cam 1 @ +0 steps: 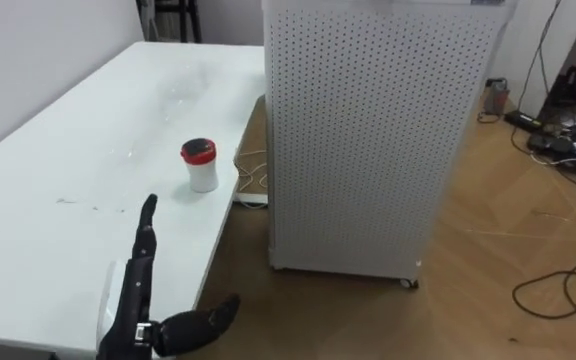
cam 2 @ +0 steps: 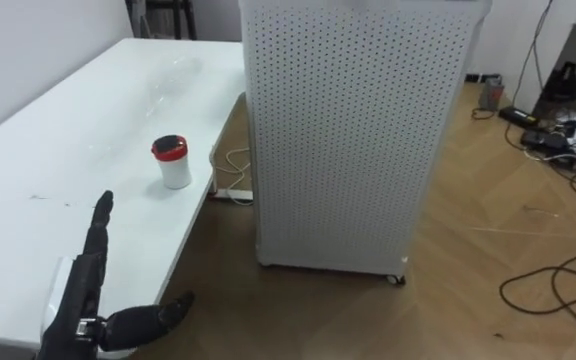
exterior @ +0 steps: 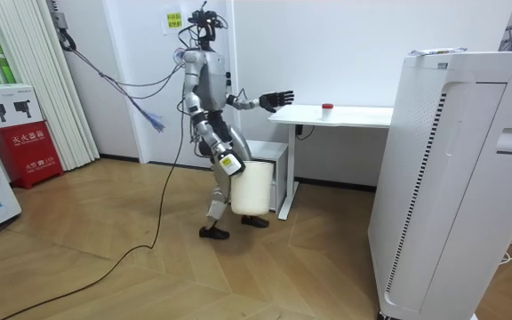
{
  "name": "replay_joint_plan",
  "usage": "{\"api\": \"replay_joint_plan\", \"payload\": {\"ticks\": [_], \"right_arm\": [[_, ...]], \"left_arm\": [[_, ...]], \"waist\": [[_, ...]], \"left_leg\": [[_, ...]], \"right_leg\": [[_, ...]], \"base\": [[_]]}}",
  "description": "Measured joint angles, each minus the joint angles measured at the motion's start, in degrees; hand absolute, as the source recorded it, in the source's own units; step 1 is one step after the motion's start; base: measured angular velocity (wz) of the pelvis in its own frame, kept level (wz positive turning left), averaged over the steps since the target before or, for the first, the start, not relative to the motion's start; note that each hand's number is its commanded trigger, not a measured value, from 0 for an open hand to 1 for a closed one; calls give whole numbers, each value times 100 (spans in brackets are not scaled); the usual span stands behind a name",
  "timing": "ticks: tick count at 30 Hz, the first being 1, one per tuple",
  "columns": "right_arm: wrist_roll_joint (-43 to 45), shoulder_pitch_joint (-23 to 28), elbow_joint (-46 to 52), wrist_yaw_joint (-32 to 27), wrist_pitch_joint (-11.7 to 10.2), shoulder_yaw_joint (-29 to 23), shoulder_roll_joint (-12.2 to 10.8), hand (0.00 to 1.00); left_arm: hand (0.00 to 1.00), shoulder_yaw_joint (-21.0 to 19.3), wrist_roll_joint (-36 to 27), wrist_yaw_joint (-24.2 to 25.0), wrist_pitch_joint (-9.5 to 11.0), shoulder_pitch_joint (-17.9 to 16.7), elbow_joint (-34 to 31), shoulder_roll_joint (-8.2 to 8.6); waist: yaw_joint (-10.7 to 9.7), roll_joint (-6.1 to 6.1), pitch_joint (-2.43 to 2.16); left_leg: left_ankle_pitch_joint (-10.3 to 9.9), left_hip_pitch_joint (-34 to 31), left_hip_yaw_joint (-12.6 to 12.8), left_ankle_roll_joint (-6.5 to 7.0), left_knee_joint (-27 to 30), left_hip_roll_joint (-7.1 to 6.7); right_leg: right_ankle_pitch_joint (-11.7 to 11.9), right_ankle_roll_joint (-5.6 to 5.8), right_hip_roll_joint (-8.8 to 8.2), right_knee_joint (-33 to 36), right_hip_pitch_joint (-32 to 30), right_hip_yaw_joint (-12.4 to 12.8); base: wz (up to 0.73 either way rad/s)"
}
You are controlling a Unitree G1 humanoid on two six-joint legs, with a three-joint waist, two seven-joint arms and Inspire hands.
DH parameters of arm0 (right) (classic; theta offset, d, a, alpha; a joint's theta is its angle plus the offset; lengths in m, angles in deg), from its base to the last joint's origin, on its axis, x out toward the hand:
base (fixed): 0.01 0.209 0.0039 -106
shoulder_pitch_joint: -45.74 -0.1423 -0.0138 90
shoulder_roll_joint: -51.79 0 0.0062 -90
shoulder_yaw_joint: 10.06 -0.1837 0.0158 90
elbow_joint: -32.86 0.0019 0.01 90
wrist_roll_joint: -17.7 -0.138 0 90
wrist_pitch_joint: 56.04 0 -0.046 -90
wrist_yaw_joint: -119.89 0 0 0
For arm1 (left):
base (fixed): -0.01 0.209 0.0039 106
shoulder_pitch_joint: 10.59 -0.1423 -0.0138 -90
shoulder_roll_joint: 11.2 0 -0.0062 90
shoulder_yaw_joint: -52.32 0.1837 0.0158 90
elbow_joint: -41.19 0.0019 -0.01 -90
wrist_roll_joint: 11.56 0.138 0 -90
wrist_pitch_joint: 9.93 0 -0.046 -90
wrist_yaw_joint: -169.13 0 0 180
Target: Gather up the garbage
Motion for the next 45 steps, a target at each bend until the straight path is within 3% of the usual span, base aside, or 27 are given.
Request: {"api": "replay_joint_plan", "payload": {"ticks": [2, 4, 5, 6, 7, 8, 10, 12, 13, 14, 15, 16, 17, 19, 20, 21, 24, 29, 32, 36, 37, 38, 39, 40, 41, 42, 45], "right_arm": [[2, 4, 0, -2, 79, 31, -25, 100], [55, 3, 20, -2, 79, 28, -12, 100], [66, -17, 70, 3, 80, 29, -10, 100], [58, -45, 101, 2, 80, 43, -11, 100], [61, -44, 132, -12, 84, 55, -12, 100], [63, -43, 209, -62, 86, 59, -10, 100], [62, -49, 248, -86, 80, 73, -14, 100], [65, -57, 277, -96, 79, 128, -16, 100], [61, -68, 284, -90, 80, 129, -16, 100], [59, -105, 293, -87, 80, 127, -3, 100], [56, -113, 293, -84, 89, 125, 6, 100], [71, -108, 300, -83, 93, 128, 5, 100], [74, -99, 353, -72, 114, 166, -1, 100], [110, -97, 440, -67, 118, 218, -23, 100], [132, -111, 465, -39, 117, 229, -28, 100], [137, -133, 465, -10, 121, 231, -27, 100], [136, -223, 474, 112, 123, 243, -25, 100], [320, -354, 481, 245, 126, 221, 13, 100], [323, -373, 487, 384, 140, 217, 76, 100], [321, -371, 490, 563, 148, 240, 51, 100], [319, -372, 500, 582, 148, 240, 51, 100], [314, -375, 524, 599, 148, 252, 44, 100], [292, -346, 522, 578, 147, 273, 7, 100], [278, -343, 519, 559, 144, 261, 38, 100], [264, -332, 488, 512, 161, 190, 69, 100], [286, -324, 473, 504, 187, 224, 49, 100], [435, -321, 611, 527, 189, 225, 6, 100]], "left_arm": [[0, -54, -5, -2, 0, 0, -92, -19], [0, -57, 2, -4, 1, 2, -263, -19], [0, -59, -6, -5, 12, 38, -344, -15], [0, -38, -4, -4, 15, 84, -342, -15], [0, -28, -7, -5, 16, 90, -343, -14], [0, -24, -11, -7, 17, 117, -343, -17], [0, -21, -88, -24, 17, 119, -341, -21], [0, -25, -109, -73, 16, 130, -337, -26], [0, -30, -104, -112, 16, 130, -335, -33], [0, -51, -104, -173, 14, 135, -334, -36], [0, -48, -121, -202, 15, 135, -333, -31], [0, -37, -120, -228, 15, 134, -332, -29], [0, -34, -108, -263, 15, 139, -332, -13], [0, -27, -104, -320, 14, 148, -330, -36], [0, 1, -103, -391, 14, 151, -331, -60], [0, 29, -108, -413, 4, 159, -294, -62], [0, 104, -107, -449, -8, 157, -280, -110], [0, 180, -99, -528, -65, 121, -276, -134], [0, 171, -108, -465, -179, 19, -292, -185], [0, 176, -112, -365, -283, -30, -300, -261], [0, 183, -113, -363, -284, -30, -300, -261], [0, 194, -145, -349, -285, -7, -298, -268], [0, 262, -232, -339, -284, 30, -298, -279], [0, 312, -246, -339, -285, 78, -298, -263], [0, 440, -248, -350, -279, 169, -287, -248], [0, 508, -299, -382, -291, 103, -244, -256], [0, 510, -500, -399, -346, 48, -91, -295]], "waist": [[97, -83, -30], [140, -148, -41], [199, -168, -45], [246, -163, -18], [247, -174, -10], [247, -102, -2], [244, -78, 2], [252, 9, 26], [266, 16, 32], [280, 60, 60], [279, 120, 87], [264, 154, 92], [241, 202, 75], [170, 184, 72], [94, 149, 44], [40, 172, 23], [16, 170, 9], [80, 124, 8], [91, 84, 3], [-19, 9, -10], [-46, -1, -15], [-59, -70, 22], [-57, -217, 48], [-53, -221, 51], [-11, -225, 48], [204, -236, 27], [290, -197, 37]], "left_leg": [[-342, 42, 149, 153, 298, -100], [-704, 105, 303, 235, 538, -228], [-880, 133, 380, 337, 692, -336], [-1039, 198, 484, 412, 824, -384], [-1129, 223, 501, 444, 905, -412], [-1331, 294, 521, 500, 1057, -436], [-1542, 446, 524, 561, 1156, -448], [-1736, 673, 388, 617, 1111, -458], [-1759, 711, 369, 622, 1077, -458], [-1775, 789, 325, 623, 987, -445], [-1775, 904, 296, 624, 866, -374], [-1772, 956, 256, 618, 797, -339], [-1765, 1036, 177, 594, 677, -265], [-1753, 1173, 72, 551, 501, -209], [-1778, 1207, -36, 506, 466, -205], [-1805, 1241, -194, 449, 463, -183], [-1719, 1421, -280, 304, 213, -53], [-1670, 1874, -291, 220, -275, 123], [-1605, 2025, -311, 113, -445, 151], [-1589, 2134, -249, 86, -410, 197], [-1587, 2130, -190, 82, -371, 198], [-1591, 1918, -3, 7, 117, 166], [-1691, 1465, 151, -157, 358, 78], [-1635, 1251, 117, -180, 111, 88], [-1097, 878, 169, 61, -176, 192], [-1061, 968, 320, 66, -279, 205], [-1062, 1140, 296, 70, -370, 200]], "right_leg": [[-155, 38, -145, -21, 185, 119], [-341, 146, -366, 63, 326, 60], [-452, 303, -565, 445, 281, -209], [-427, 399, -734, 1063, 134, -409], [-372, 500, -793, 1385, 50, -458], [-154, 745, -879, 1978, -127, -534], [321, 788, -994, 2641, -341, -676], [831, 858, -1172, 3039, -490, -1006], [801, 862, -1230, 3115, -563, -1056], [621, 813, -1306, 3174, -777, -1089], [445, 755, -1304, 3048, -1010, -1083], [374, 750, -1285, 2873, -1103, -1090], [327, 749, -1209, 2263, -1231, -1105], [378, 765, -1097, 1029, -1211, -994], [640, 747, -1010, 204, -1155, -962], [1039, 810, -920, -54, -1086, -984], [1121, 703, -816, -479, -772, -1142], [1156, 644, -617, -977, -301, -1275], [1202, 588, -565, -1322, -54, -1254], [1255, 566, -546, -1666, 311, -1240], [1255, 564, -549, -1687, 346, -1204], [1274, 547, -612, -1789, 465, -901], [1281, 564, -723, -1936, 551, -286], [1278, 573, -733, -1916, 514, -135], [1161, 714, -745, -1797, 360, -73], [1143, 794, -762, -1703, 287, -278], [1260, 809, -760, -1862, 331, -855]], "base": [[-18], [-20], [-16], [-11], [0], [7], [7], [6], [0], [-5], [0], [10], [21], [30], [47], [46], [17], [3], [0], [10], [29], [39], [50], [60], [18], [0], [-24]]}}
